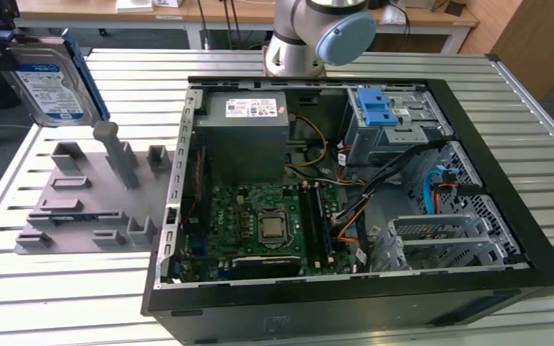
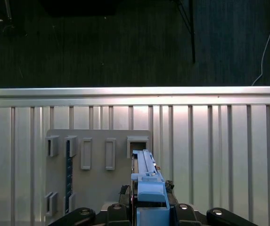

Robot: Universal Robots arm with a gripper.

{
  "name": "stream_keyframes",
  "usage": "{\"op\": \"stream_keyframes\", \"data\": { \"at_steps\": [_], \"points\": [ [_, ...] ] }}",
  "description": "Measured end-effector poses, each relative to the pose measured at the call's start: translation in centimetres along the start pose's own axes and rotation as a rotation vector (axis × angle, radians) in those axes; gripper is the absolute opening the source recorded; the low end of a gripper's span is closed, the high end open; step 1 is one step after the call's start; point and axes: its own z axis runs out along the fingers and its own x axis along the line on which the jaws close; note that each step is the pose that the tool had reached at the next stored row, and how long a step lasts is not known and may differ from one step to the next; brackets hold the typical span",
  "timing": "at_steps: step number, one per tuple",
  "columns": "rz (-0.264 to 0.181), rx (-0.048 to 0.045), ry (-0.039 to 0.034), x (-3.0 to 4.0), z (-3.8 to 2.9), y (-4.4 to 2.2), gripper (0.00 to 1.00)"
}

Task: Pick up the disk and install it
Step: 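Pick up the disk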

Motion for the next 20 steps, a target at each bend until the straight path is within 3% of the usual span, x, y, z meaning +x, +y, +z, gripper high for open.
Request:
{"op": "stream_keyframes", "data": {
  "at_steps": [20],
  "points": [
    [0.000, 0.0000, 0.0027, -0.13, -0.70, 0.01, 0.36]
  ]
}}
